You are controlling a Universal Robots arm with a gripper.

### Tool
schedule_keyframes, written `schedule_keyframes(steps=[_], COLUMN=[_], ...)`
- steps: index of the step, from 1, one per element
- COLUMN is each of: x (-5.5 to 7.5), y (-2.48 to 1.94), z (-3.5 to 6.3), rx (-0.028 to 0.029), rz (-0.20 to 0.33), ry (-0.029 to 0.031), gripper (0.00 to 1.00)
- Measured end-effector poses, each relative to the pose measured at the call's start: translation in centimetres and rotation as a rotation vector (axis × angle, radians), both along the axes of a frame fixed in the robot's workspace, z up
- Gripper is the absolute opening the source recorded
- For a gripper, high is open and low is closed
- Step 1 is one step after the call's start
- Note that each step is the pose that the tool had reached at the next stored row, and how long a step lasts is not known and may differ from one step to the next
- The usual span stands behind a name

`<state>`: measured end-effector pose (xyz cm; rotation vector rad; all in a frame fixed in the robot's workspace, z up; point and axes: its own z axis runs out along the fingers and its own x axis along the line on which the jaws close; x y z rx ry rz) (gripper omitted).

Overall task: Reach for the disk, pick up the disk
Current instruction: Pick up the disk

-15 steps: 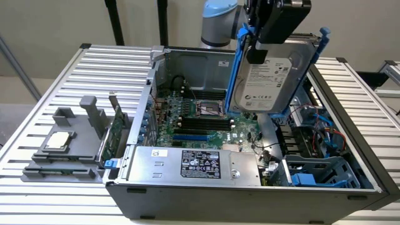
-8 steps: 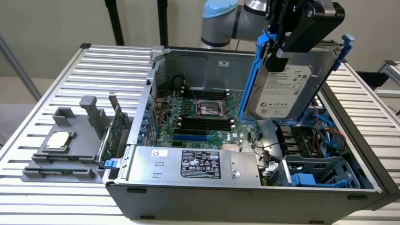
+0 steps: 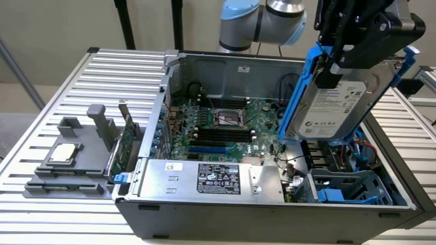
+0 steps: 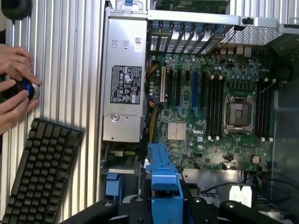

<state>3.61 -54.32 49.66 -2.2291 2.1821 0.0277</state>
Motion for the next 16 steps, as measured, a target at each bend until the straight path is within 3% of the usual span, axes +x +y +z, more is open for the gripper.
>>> schedule_keyframes(steps=[16], x=[5.3], y=[-2.96], z=[0.24], rx=[0.0028], rz=[0.000], ry=[0.0022], gripper=[0.33])
